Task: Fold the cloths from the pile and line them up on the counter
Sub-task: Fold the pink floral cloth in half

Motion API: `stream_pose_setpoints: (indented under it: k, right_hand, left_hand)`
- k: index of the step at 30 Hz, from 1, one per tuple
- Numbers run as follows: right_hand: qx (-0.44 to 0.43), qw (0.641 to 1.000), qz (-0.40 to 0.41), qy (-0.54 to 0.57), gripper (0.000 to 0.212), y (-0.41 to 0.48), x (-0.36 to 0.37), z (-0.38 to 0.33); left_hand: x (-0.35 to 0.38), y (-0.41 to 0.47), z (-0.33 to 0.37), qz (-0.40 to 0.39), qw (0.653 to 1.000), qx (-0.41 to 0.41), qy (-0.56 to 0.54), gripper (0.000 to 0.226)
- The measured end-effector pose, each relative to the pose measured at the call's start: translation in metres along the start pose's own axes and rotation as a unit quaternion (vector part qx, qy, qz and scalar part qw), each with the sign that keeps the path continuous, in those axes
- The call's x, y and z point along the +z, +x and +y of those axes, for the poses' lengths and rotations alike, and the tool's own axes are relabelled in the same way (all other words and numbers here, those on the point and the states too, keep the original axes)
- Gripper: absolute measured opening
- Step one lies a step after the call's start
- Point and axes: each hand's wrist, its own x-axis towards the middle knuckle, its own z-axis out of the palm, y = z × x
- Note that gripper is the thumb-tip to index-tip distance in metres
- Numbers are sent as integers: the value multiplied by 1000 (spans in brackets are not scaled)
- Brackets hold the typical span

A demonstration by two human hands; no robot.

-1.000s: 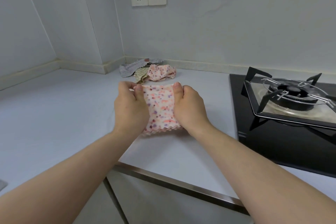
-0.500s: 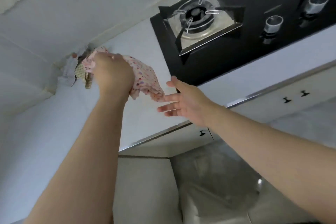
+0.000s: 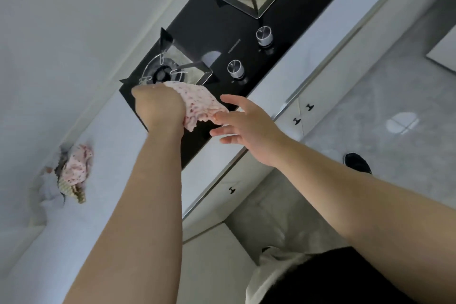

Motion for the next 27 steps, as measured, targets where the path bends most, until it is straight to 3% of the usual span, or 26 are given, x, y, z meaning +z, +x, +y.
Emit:
stream_pose_setpoints:
  k: [2, 3, 4, 6, 10, 13, 15, 18, 22, 27]
  right_hand:
    - [-10, 1000, 20, -6, 60, 0, -25, -18]
    - [-11, 999, 30, -6, 59, 1, -39, -27]
    - [-9, 999, 40, -9, 58, 1, -54, -36]
    - [-4, 998, 60, -28, 54, 3, -82, -58]
    - [7, 991, 114, -63, 32, 4, -137, -106]
    - [15, 978, 192, -83, 33, 2, -177, -143]
    - [24, 969, 244, -39, 33, 4, -205, -167]
    - [74, 953, 271, 115, 33, 10, -240, -201]
    - [96, 922, 176, 332, 43, 11, -282, -222]
    - [118, 911, 156, 363, 40, 32, -321, -238]
  left_hand:
    - [19, -10, 24, -33, 997, 50, 54, 16]
    - [36, -14, 34, -2, 976, 89, 199, 9]
    - [53, -19, 49, -1, 979, 84, 186, 9]
    - [73, -36, 89, -23, 998, 14, -49, 27]
    - [124, -69, 157, -33, 997, 21, -64, 35]
    - [159, -86, 198, -36, 996, 44, -67, 26]
    - [179, -98, 223, -50, 996, 62, -49, 22]
    - [205, -104, 255, -59, 994, 89, -26, 20]
    - [229, -100, 294, -91, 988, 125, 1, 17]
    - [250, -84, 333, -132, 972, 194, 0, 15]
